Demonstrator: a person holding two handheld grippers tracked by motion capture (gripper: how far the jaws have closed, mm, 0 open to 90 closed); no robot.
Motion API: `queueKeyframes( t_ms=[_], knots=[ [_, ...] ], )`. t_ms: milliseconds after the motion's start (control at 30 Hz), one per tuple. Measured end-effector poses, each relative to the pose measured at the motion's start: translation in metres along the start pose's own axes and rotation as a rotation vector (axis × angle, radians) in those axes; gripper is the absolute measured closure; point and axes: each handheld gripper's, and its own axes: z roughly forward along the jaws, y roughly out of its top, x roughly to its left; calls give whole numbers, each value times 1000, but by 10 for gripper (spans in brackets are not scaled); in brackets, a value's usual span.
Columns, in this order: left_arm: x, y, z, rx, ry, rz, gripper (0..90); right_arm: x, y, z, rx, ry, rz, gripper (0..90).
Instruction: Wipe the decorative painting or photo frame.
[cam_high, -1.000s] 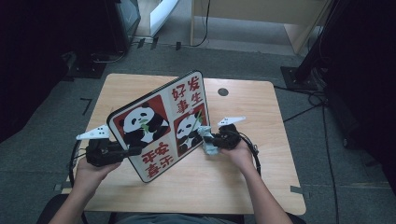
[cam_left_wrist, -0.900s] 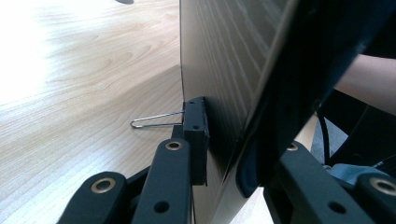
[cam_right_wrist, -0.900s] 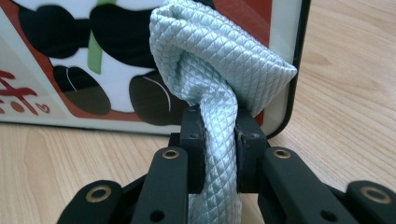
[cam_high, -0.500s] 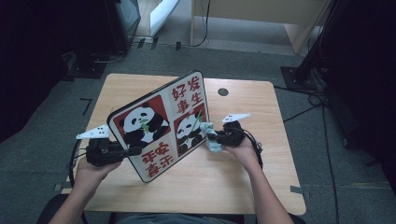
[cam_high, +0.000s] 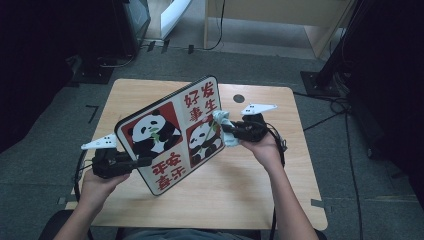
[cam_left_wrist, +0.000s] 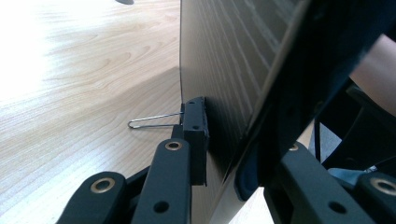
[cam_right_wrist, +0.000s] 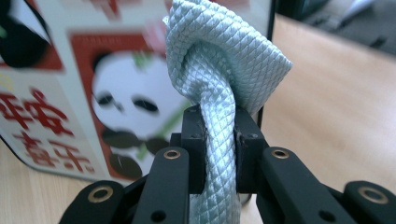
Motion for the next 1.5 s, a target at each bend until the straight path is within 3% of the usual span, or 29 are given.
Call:
queueKeyframes(
  t_ms=[100,433,567,667,967,1200,1267,1500],
  knots=[
    [-2,0,0,-1,12,8,770,6,16,-5,-44,3,-46,783],
    [-5,-2,0,-6,23,9,772,18,61,-10,-94,17,-137,782],
    [-5,-1,0,-1,28,17,773,25,87,-13,-161,30,-183,782],
    [-5,-1,0,0,28,16,774,25,96,-10,-184,33,-196,782],
    [-6,-1,0,2,30,20,771,21,94,12,-164,60,-181,782],
    [-7,-1,1,7,27,21,765,19,87,17,-151,90,-153,781],
    [-7,-1,1,8,22,18,761,19,84,18,-167,87,-156,781],
    [-9,0,3,13,20,27,749,19,78,23,-138,87,-157,780]
  ],
)
